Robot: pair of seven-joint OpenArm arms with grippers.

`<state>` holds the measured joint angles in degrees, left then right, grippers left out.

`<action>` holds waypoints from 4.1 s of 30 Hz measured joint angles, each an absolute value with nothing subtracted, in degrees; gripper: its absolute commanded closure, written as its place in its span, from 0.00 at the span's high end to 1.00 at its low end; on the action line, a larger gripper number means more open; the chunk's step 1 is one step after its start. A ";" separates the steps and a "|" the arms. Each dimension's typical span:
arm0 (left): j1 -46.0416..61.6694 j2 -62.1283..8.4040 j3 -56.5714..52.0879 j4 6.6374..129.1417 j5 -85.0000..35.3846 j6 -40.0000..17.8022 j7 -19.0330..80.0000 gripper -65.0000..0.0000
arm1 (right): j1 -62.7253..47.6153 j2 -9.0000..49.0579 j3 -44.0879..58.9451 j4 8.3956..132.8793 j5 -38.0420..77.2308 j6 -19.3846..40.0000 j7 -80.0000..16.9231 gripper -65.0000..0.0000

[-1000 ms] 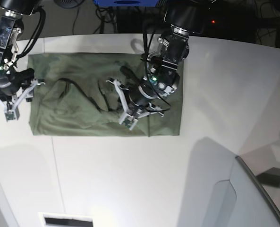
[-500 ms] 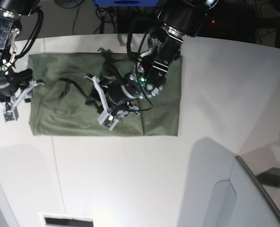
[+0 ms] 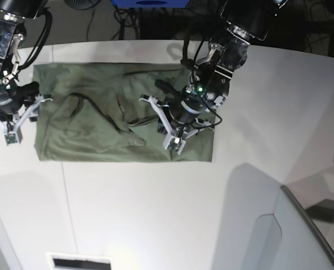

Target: Layout the t-shirt on the table in an organized manner, then fold the t-shirt properly

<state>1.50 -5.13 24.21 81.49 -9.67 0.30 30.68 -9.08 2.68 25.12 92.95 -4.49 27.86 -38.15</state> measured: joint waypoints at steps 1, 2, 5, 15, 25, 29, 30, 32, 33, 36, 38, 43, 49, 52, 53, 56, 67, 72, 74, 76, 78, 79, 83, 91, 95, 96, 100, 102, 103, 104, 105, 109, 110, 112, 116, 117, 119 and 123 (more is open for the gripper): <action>1.69 -5.13 24.25 81.25 -9.43 0.43 30.68 0.00 | -9.10 2.66 25.12 92.95 -4.51 27.83 -38.15 0.43; 1.76 -5.13 24.43 81.08 -9.41 0.43 30.70 0.00 | -9.10 2.68 25.12 92.95 -4.54 27.83 -38.20 0.43; 1.58 -5.10 24.43 80.53 -9.41 0.45 30.72 0.00 | -8.97 2.66 25.12 92.95 -4.54 27.83 -38.20 0.43; 5.98 -4.69 21.32 84.84 -9.50 0.21 30.72 0.00 | -8.58 2.81 25.15 88.84 -4.54 27.83 -38.20 0.43; 8.93 -0.73 6.15 85.12 -9.91 3.03 30.63 0.00 | -7.70 2.52 25.12 88.42 -4.47 27.86 -35.53 0.43; 8.10 0.12 6.46 83.77 -16.58 1.74 30.28 0.00 | -7.73 2.52 25.12 88.42 -4.54 27.49 -35.64 0.43; 7.70 -0.03 6.39 82.65 -16.73 1.76 30.28 0.00 | -7.68 2.52 25.12 88.42 -4.54 27.49 -35.62 0.43; 7.11 -0.40 6.35 80.93 -18.50 2.79 30.44 0.00 | -7.66 2.52 25.12 88.42 -4.51 27.53 -35.55 0.43; 6.72 -0.47 6.07 79.94 -18.52 2.83 30.48 0.00 | -7.66 2.52 25.12 88.42 -4.51 27.64 -35.55 0.43; 6.37 -0.10 6.11 78.83 -19.09 2.81 30.28 0.00 | -7.70 2.59 25.12 88.42 -4.54 27.62 -35.57 0.43; 6.39 0.19 6.44 78.83 -19.59 2.61 30.28 0.00 | -7.70 2.68 25.12 88.42 -4.54 27.59 -35.57 0.43; 4.69 0.03 10.63 77.73 -19.66 2.59 30.24 0.00 | -7.68 2.63 25.12 88.42 -4.54 27.64 -35.57 0.43; 1.67 1.48 11.20 71.16 -19.77 2.61 29.39 0.00 | -7.81 2.63 25.12 88.42 -4.51 27.64 -35.55 0.43; -0.21 2.11 11.70 70.06 -19.75 2.66 30.24 0.00 | -7.81 2.63 25.12 88.42 -4.54 27.64 -35.57 0.43; -1.08 2.42 12.43 69.80 -19.55 2.94 30.24 0.00 | -7.84 2.72 25.12 88.42 -4.56 27.62 -35.62 0.43; -3.84 3.20 15.05 69.65 -19.77 2.76 30.26 0.00 | -7.81 2.66 25.12 88.40 -4.49 27.66 -35.55 0.43; -16.64 8.21 19.84 51.88 -20.12 2.17 22.52 0.00 | -7.81 2.81 25.19 88.36 -4.54 27.62 -35.55 0.43; -23.79 8.49 29.41 46.46 -31.22 1.93 15.84 0.00 | -7.81 2.81 25.12 88.36 -4.54 27.66 -35.57 0.43; -25.36 8.62 31.20 45.08 -33.67 1.91 15.46 0.00 | -7.81 2.85 25.15 88.36 -4.54 27.62 -35.55 0.43; -25.87 8.43 31.46 44.93 -34.57 1.96 15.33 0.00 | -7.84 2.83 25.12 88.36 -4.56 27.46 -35.57 0.43; -25.63 7.94 31.44 45.87 -34.59 2.28 15.55 0.00 | -7.86 2.79 25.12 88.36 -4.51 27.68 -35.53 0.43; -25.15 7.38 31.51 47.24 -34.70 2.61 15.64 0.00 | -7.88 2.79 25.12 88.40 -4.56 28.14 -35.55 0.43; -18.92 1.39 31.64 58.78 -35.09 3.90 14.96 0.00 | -9.02 2.50 25.15 91.92 -4.80 35.18 -35.99 0.24; 1.17 -18.31 25.87 78.22 -35.09 14.13 15.22 0.00 | -9.23 1.32 15.81 96.95 -5.37 39.33 -36.14 0.00; 11.75 -19.62 12.75 83.02 -35.20 13.50 15.31 0.00 | -8.80 1.54 3.92 97.49 -4.95 39.51 -35.90 0.00; 13.80 -20.21 9.82 83.40 -35.09 13.96 15.27 0.00 | -8.40 1.45 0.84 97.45 -4.99 39.68 -35.97 0.00; 19.79 -21.71 1.63 84.68 -34.81 14.52 15.35 0.00 | -6.50 1.56 -10.90 97.27 -4.64 39.51 -37.52 0.00; 21.12 -21.43 0.47 85.14 -34.79 14.37 15.11 0.00 | -4.40 1.04 -16.03 96.25 -4.54 39.68 -41.32 0.00; 21.58 -21.17 0.45 85.30 -34.87 14.00 15.18 0.00 | -3.18 0.75 -17.91 95.09 -4.54 39.29 -41.69 0.00; 22.11 -20.99 0.54 85.69 -34.83 13.56 15.25 0.00 | -1.74 -0.25 -19.05 93.21 -4.49 39.59 -42.13 0.00; 22.81 -20.88 0.62 85.95 -35.00 13.37 15.18 0.00 | -0.91 -1.76 -18.98 91.37 -4.51 39.55 -42.13 0.00; 23.99 -20.86 0.30 86.72 -34.96 13.78 15.46 0.00 | 2.79 -5.63 -16.23 82.26 -4.47 39.59 -42.30 0.00; 24.21 -20.86 0.12 87.05 -34.85 13.78 15.27 0.00 | 3.75 -5.74 -15.44 80.20 -4.40 39.57 -42.24 0.00; 24.62 -20.73 0.23 87.77 -34.83 13.69 15.20 0.00 | 5.37 -5.37 -14.33 77.03 -4.60 39.27 -42.30 0.00; 24.62 -20.45 0.45 87.74 -34.83 13.54 15.20 0.00 | 7.25 -5.21 -11.11 73.43 -4.75 39.07 -39.99 0.00; 24.64 -20.56 0.43 87.74 -34.83 13.56 15.22 0.00 | 7.81 -5.30 -10.20 72.49 -4.62 39.09 -39.16 0.00; 24.64 -20.67 0.40 87.57 -34.81 13.69 15.22 0.00 | 9.54 -5.54 -7.31 69.65 -4.47 39.53 -38.98 0.00; 24.64 -20.62 0.40 87.50 -34.81 13.67 15.20 0.00 | 13.17 -4.56 -1.98 63.92 -4.89 38.89 -37.87 0.00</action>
